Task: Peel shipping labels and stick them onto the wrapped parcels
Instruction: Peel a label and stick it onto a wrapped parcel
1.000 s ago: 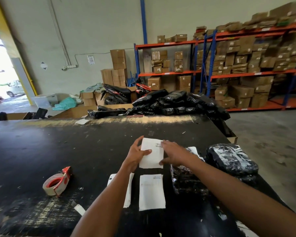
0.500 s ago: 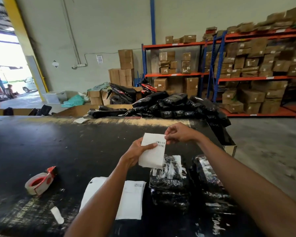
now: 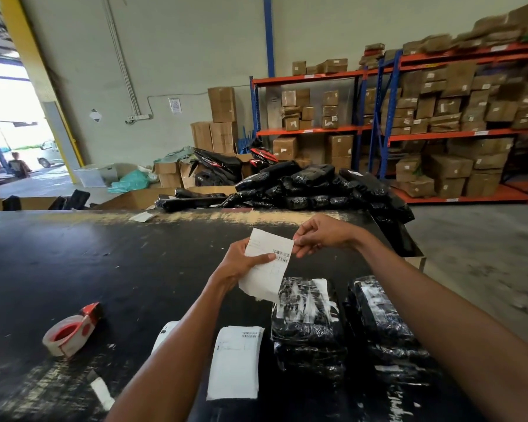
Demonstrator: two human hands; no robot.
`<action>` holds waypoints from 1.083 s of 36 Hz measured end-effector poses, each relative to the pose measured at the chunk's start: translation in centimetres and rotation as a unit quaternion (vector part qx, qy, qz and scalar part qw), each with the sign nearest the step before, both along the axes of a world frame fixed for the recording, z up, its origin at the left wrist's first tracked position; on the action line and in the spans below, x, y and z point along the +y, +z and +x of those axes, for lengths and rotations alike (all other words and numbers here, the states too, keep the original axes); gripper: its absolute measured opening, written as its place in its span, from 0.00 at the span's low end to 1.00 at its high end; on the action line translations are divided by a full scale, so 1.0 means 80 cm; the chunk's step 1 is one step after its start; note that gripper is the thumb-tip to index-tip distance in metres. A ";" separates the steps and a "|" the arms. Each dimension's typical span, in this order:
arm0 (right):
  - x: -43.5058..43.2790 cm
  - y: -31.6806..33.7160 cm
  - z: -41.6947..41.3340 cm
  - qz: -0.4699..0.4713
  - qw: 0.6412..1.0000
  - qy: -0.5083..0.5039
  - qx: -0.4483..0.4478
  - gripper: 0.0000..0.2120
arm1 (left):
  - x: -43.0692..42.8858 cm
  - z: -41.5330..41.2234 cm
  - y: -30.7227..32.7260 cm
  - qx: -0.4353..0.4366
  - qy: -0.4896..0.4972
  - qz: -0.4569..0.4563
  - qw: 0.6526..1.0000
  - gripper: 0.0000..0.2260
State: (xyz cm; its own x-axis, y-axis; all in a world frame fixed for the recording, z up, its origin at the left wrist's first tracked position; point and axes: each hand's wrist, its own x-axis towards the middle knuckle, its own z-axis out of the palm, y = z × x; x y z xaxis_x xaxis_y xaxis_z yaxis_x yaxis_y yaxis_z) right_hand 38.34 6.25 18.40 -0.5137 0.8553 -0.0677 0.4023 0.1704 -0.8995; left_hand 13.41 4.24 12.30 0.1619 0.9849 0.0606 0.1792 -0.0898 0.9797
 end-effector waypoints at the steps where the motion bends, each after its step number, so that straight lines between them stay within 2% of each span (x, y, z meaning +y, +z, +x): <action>1: 0.001 -0.001 -0.002 0.000 1.000 -0.002 0.000 0.09 | 0.001 -0.003 0.000 0.002 -0.002 0.000 1.000 0.19; 10: -0.005 0.001 -0.014 -0.009 1.000 -0.010 -0.003 0.08 | -0.001 -0.014 0.000 -0.008 -0.021 -0.009 1.000 0.15; 16: -0.014 0.005 -0.019 0.003 1.000 0.000 0.018 0.07 | 0.004 -0.015 -0.001 -0.007 -0.001 -0.006 1.000 0.22; 18: -0.015 0.006 -0.022 0.009 0.999 0.003 0.038 0.07 | 0.007 -0.011 0.000 0.017 0.047 0.031 0.998 0.28; 20: -0.016 0.006 -0.025 0.017 0.998 -0.005 0.059 0.07 | 0.006 -0.005 0.001 0.057 0.108 0.117 0.986 0.30; 22: -0.016 0.006 -0.026 0.027 0.997 -0.010 0.073 0.06 | 0.005 0.002 0.004 0.088 0.147 0.194 0.966 0.27; 24: -0.017 0.006 -0.029 0.033 0.996 -0.012 0.081 0.05 | 0.004 0.010 0.013 0.096 0.108 0.222 0.964 0.18; 25: -0.018 0.006 -0.031 0.036 0.996 -0.012 0.082 0.06 | 0.003 0.014 0.020 0.085 0.062 0.218 0.970 0.14; 29: -0.027 0.016 -0.040 0.049 0.995 -0.018 0.080 0.05 | -0.005 0.033 0.042 0.034 -0.068 0.110 0.991 0.21; 35: -0.031 0.020 -0.035 0.060 0.996 -0.025 0.053 0.05 | -0.004 0.035 0.042 -0.030 -0.099 0.068 0.992 0.13; 39: -0.027 0.013 -0.025 0.054 0.993 -0.056 0.090 0.06 | -0.005 0.036 0.041 -0.056 -0.099 0.056 0.992 0.12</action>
State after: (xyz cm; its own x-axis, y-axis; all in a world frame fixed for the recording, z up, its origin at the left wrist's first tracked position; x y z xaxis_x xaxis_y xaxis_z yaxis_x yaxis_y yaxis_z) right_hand 36.33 4.12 19.42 -0.4095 0.9055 0.1115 0.2584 0.2323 -0.9377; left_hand 16.27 3.87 15.55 0.3378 0.9205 0.1966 0.0387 -0.2223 0.9742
